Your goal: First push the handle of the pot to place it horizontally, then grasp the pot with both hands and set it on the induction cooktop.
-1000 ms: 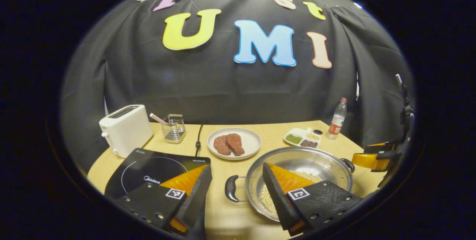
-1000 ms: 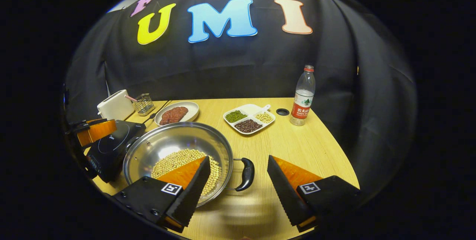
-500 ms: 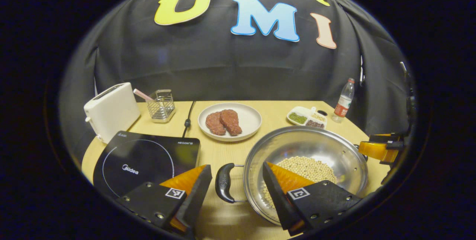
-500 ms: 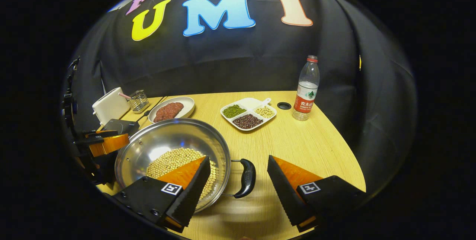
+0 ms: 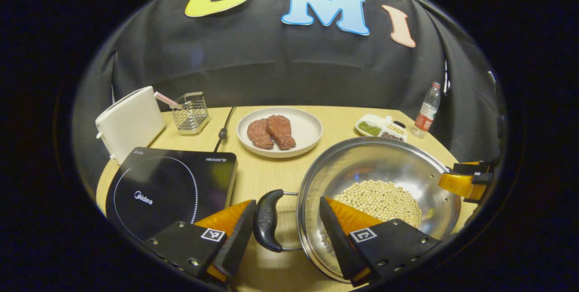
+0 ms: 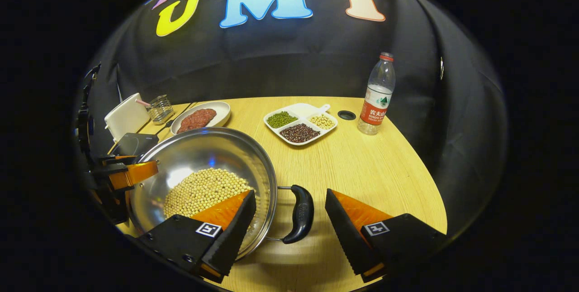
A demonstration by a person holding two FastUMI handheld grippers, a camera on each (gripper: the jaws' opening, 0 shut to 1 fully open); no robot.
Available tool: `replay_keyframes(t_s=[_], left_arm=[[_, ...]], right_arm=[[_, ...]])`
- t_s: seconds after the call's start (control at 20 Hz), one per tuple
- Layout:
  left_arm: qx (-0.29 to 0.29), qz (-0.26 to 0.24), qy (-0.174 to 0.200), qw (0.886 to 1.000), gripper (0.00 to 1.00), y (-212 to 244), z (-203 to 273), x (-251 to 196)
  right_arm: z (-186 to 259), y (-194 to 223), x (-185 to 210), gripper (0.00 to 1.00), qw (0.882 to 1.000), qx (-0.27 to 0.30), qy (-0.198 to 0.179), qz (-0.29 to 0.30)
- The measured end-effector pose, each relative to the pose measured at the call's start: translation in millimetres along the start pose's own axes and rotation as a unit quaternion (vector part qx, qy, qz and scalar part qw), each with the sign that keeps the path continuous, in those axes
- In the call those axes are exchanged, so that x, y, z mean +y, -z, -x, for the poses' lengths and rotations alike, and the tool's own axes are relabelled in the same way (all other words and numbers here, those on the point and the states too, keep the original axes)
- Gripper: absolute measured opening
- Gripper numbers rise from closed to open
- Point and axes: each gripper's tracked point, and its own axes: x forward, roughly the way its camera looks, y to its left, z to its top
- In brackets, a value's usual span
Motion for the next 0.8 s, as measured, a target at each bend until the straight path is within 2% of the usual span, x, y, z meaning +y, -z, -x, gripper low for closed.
replay_keyframes(t_s=[0.05, 0.1, 0.25, 0.3, 0.35, 0.4, 0.45, 0.55, 0.6, 0.65, 0.75, 0.8], left_arm=[[0.003, 0.000, -0.001, 1.000, 0.84, 1, -1, 0], [0.007, 0.001, -0.002, 1.000, 0.82, 3, -2, 1], [0.014, 0.004, -0.006, 1.000, 0.84, 8, -9, 1], [0.014, 0.007, -0.007, 1.000, 0.82, 8, -10, 1], [0.014, 0.010, -0.010, 1.000, 0.82, 8, -8, 4], [0.015, 0.012, -0.012, 1.000, 0.82, 9, -9, 5], [0.015, 0.013, -0.013, 1.000, 0.82, 10, -9, 5], [0.011, 0.013, -0.017, 1.000, 0.84, 9, -9, 6], [0.011, 0.015, -0.014, 1.000, 0.72, 8, -13, 7], [0.011, 0.015, -0.016, 1.000, 0.71, 9, -9, 6], [0.020, 0.010, -0.018, 1.000, 0.70, 11, -10, 6], [0.020, 0.010, -0.018, 1.000, 0.69, 9, -9, 6]], right_arm=[[-2, 2, 2, 0.93, 1.000, 0.005, -0.001, -0.004], [-2, 3, 4, 0.93, 1.000, 0.010, -0.002, -0.007], [-6, 7, 6, 0.94, 1.000, 0.020, 0.000, -0.002], [-8, 11, 4, 0.90, 1.000, 0.026, 0.003, -0.001], [-8, 12, 4, 0.78, 1.000, 0.031, 0.004, -0.003], [-7, 13, 3, 0.75, 0.999, 0.032, 0.007, -0.003], [-8, 13, 3, 0.77, 0.999, 0.033, 0.005, -0.004], [-9, 11, 2, 0.70, 0.999, 0.033, 0.011, -0.008], [-12, 12, 1, 0.67, 0.999, 0.035, 0.012, -0.011], [-12, 12, 2, 0.63, 0.999, 0.037, 0.011, -0.016], [-14, 12, 2, 0.63, 0.999, 0.038, 0.007, -0.024], [-12, 12, 3, 0.58, 0.999, 0.037, 0.004, -0.024]])
